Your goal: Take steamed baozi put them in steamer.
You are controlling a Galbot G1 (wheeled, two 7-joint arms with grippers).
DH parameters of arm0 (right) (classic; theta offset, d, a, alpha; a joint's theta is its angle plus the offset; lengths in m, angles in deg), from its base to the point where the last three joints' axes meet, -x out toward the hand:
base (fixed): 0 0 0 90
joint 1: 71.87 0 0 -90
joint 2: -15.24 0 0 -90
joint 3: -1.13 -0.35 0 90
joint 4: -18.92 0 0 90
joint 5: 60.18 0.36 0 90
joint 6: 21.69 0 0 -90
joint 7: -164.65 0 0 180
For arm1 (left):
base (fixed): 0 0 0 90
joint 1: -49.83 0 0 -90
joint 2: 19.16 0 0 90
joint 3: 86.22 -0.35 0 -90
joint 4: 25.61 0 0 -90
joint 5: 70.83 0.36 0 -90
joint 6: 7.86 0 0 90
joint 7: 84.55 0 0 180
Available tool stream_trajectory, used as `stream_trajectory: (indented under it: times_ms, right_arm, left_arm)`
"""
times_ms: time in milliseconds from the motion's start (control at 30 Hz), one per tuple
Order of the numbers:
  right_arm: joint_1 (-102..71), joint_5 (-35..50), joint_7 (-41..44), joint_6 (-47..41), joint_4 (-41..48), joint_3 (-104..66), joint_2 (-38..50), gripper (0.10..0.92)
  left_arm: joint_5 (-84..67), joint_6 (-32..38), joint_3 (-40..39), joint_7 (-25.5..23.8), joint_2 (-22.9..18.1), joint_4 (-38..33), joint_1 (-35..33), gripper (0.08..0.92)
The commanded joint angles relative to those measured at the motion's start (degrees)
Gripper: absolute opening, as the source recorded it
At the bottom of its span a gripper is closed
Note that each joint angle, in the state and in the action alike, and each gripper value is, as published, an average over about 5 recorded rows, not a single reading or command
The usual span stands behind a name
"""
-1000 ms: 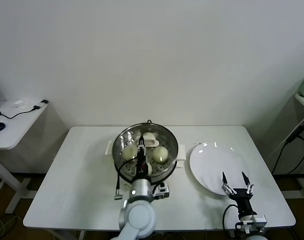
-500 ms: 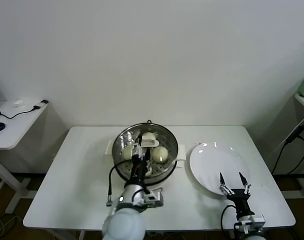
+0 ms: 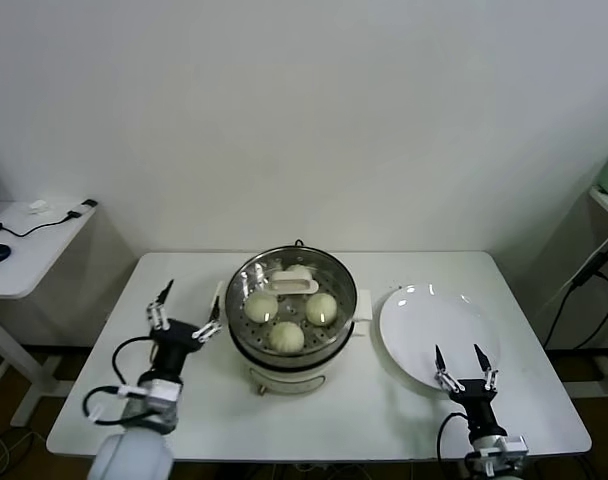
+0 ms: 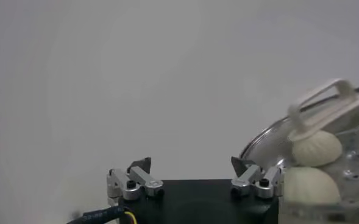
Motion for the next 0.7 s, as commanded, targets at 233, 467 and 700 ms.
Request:
stream_trajectory:
  times_ms: [233, 467, 700]
  right_arm:
    - [1.0, 0.5, -1.03, -0.31, 1.06, 1.39, 0.25, 0.823]
    - [1.81, 0.39, -1.52, -0.87, 1.11, 2.34, 0.23, 0.823]
    - [1.86, 0.38, -1.54, -1.01, 1.04, 2.77, 0.17, 0.823]
  left_arm:
    - [-30.88, 23.04, 9.59, -3.43, 3.42, 21.31, -6.79, 0.823]
    - [-28.84, 24.75, 8.29, -4.44, 2.77, 22.94, -6.87, 0.823]
    - [-28.66, 25.16, 7.55, -4.73, 2.32, 22.08, -6.9, 0.823]
